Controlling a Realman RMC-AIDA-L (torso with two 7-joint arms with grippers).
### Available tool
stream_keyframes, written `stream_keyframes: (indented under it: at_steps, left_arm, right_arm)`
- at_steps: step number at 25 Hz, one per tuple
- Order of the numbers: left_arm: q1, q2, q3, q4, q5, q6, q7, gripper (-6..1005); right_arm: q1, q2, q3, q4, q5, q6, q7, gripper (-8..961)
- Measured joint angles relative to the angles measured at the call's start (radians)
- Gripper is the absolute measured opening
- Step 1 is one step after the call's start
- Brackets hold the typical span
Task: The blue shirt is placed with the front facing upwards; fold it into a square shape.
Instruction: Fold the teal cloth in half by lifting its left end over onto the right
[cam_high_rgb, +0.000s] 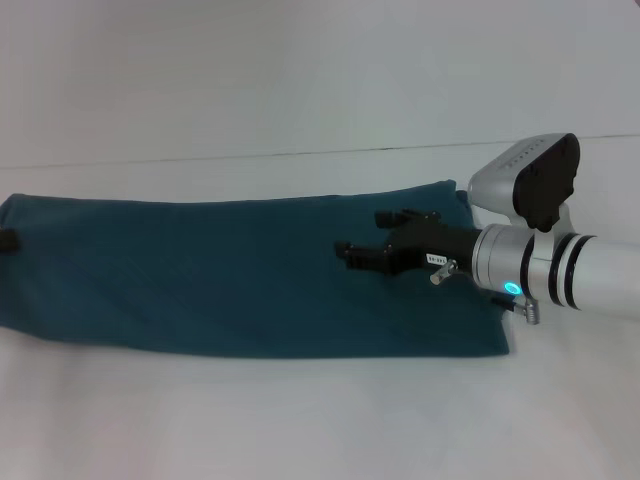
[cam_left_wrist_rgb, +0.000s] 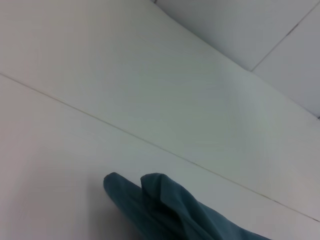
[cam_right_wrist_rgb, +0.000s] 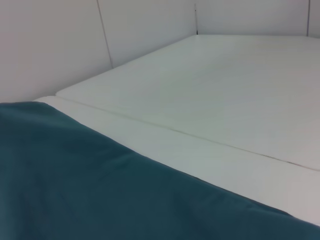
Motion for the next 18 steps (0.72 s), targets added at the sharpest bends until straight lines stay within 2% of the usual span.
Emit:
stream_keyframes:
  at_steps: [6, 18]
  left_arm:
    - [0.002, 0.019, -0.008, 0.022, 0.000, -0.009, 0.005, 52]
    - [0.005, 0.030, -0.018, 0.035, 0.003, -0.048, 0.016, 52]
  right_arm:
    - [0.000, -0.001, 0.000, 0.000, 0.016, 0.006, -0.004, 883]
    - [-0.001, -0.002, 0.000, 0.000, 0.021, 0.020, -0.007, 884]
